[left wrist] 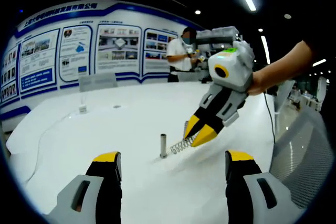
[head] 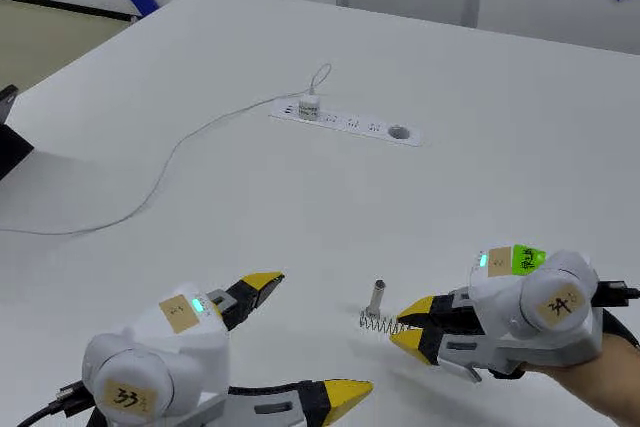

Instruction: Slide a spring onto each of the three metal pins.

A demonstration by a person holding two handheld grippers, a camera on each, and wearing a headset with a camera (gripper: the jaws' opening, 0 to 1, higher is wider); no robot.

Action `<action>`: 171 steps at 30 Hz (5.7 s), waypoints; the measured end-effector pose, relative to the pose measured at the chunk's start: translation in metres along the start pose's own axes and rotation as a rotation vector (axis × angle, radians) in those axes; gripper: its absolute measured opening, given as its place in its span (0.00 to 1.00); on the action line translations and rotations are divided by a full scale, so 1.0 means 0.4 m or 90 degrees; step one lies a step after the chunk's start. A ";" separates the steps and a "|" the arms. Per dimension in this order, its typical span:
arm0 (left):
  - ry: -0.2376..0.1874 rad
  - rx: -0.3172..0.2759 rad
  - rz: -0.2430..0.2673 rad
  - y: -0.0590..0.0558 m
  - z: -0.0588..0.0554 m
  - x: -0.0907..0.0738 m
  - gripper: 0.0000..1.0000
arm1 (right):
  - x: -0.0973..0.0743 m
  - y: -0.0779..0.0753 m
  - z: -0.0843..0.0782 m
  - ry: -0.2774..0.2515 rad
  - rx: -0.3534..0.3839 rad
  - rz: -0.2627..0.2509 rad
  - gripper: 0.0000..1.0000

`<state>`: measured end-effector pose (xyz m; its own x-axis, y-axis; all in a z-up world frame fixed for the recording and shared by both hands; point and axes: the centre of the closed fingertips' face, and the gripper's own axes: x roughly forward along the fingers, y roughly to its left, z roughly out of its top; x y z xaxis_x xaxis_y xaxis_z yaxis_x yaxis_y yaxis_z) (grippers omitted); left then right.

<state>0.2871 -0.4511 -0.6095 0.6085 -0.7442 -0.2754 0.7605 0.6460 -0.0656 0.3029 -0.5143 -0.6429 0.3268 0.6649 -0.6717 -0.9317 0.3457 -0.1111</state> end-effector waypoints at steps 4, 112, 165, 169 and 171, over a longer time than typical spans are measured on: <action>0.006 0.017 -0.034 -0.024 0.009 0.013 0.77 | -0.025 0.012 0.014 -0.017 -0.020 0.009 0.10; 0.066 0.244 -0.271 -0.207 0.042 0.040 0.10 | -0.171 0.154 0.137 -0.142 -0.048 0.156 0.11; -0.055 0.039 -0.004 -0.012 0.058 -0.041 0.68 | -0.158 -0.002 0.182 -0.164 0.041 0.029 0.11; -0.066 0.027 0.009 -0.001 0.064 -0.042 0.72 | -0.154 -0.042 0.184 -0.156 0.043 0.009 0.11; -0.067 0.015 0.012 0.002 0.062 -0.043 0.73 | -0.150 -0.059 0.186 -0.155 0.052 0.000 0.11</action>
<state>0.2828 -0.4420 -0.5812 0.6426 -0.7460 -0.1747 0.7528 0.6572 -0.0377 0.3169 -0.5131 -0.5453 0.3639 0.8014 -0.4747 -0.9192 0.3912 -0.0442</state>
